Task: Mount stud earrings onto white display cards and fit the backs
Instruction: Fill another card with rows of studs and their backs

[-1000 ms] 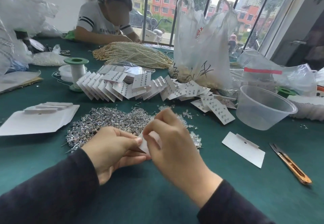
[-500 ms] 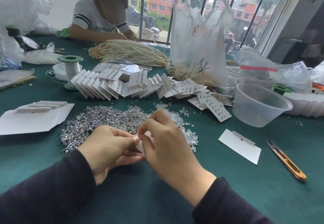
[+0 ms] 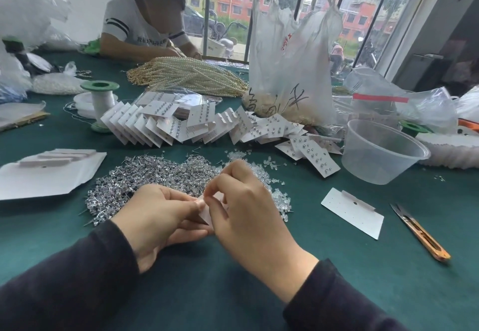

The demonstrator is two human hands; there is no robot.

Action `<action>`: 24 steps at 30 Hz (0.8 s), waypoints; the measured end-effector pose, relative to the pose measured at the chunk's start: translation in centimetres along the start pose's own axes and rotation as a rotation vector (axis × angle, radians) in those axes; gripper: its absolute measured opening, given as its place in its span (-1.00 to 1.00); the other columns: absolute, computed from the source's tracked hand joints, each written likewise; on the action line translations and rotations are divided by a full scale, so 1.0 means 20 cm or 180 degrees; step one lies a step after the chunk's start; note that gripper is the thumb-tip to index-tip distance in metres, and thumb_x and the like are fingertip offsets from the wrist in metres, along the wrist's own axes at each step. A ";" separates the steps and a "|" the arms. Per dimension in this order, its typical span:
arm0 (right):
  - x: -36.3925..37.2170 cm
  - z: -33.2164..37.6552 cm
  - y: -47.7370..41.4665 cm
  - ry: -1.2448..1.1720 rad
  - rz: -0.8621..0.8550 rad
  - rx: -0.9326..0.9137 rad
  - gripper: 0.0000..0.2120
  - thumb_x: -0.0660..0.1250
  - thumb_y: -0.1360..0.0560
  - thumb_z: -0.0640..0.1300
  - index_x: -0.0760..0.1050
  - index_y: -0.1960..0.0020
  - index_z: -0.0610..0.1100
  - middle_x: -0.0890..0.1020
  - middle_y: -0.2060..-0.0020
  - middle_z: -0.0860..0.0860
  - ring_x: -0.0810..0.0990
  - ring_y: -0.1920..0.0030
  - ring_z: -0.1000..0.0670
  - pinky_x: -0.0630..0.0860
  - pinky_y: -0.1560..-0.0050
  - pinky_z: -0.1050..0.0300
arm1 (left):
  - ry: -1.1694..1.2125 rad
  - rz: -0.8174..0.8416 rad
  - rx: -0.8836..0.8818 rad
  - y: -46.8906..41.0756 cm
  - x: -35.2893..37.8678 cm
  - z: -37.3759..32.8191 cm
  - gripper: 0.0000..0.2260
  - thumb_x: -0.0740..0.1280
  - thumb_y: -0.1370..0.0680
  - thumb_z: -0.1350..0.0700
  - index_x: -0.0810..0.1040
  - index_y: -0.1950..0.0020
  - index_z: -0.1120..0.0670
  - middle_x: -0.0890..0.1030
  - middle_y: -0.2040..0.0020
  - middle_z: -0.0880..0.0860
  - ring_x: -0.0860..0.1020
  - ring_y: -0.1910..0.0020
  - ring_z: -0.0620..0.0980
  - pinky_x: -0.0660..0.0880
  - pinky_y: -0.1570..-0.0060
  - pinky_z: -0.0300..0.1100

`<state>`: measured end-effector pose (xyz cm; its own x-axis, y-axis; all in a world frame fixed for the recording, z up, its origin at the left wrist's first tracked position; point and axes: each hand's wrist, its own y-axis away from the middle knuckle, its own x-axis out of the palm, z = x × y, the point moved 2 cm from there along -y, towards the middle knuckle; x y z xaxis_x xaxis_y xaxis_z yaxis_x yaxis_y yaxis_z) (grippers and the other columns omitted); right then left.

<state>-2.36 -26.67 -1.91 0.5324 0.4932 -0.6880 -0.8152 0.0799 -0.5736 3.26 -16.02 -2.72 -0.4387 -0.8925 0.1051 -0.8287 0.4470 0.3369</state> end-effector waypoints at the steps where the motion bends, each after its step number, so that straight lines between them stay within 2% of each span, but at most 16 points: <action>1: 0.00 0.00 0.00 0.0008 0.0006 0.0004 -0.98 0.35 -0.41 -0.32 0.55 0.18 -0.24 0.46 0.19 -0.03 0.49 0.24 0.00 0.40 0.19 0.28 | -0.0001 -0.0001 0.0006 0.00 0.00 0.00 -0.83 0.29 -0.48 0.35 0.54 0.31 0.32 0.60 0.50 0.18 0.57 0.58 -0.02 0.53 0.55 -0.28; 10: 0.00 0.00 0.00 0.0023 0.0064 0.0052 -0.98 0.35 -0.42 -0.31 0.55 0.18 -0.23 0.49 0.18 -0.05 0.49 0.27 -0.01 0.39 0.21 0.29 | -0.0015 -0.0018 0.0078 0.01 0.00 0.00 -0.85 0.29 -0.48 0.36 0.53 0.30 0.32 0.60 0.51 0.18 0.56 0.59 -0.03 0.52 0.57 -0.29; 17: 0.00 0.01 0.00 0.0137 0.0144 -0.0001 -0.95 0.36 -0.40 -0.33 0.56 0.24 -0.25 0.52 0.24 -0.09 0.50 0.30 -0.07 0.29 0.24 0.30 | -0.0052 -0.0085 0.0126 -0.01 0.00 0.01 -0.82 0.28 -0.50 0.33 0.55 0.31 0.31 0.59 0.51 0.16 0.56 0.58 -0.04 0.51 0.57 -0.30; 24: 0.02 -0.01 0.01 0.0006 0.0178 0.0106 -0.94 0.38 -0.40 -0.30 0.57 0.25 -0.25 0.51 0.27 -0.03 0.39 0.34 0.04 0.25 0.27 0.35 | -0.0128 -0.0102 0.0180 0.00 0.01 0.01 -0.74 0.26 -0.51 0.33 0.54 0.38 0.26 0.56 0.54 0.13 0.53 0.60 -0.07 0.49 0.59 -0.31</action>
<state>-2.24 -26.59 -2.34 0.4862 0.4961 -0.7193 -0.8508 0.0811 -0.5192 3.02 -16.13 -2.94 -0.4242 -0.9038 0.0571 -0.8604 0.4219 0.2859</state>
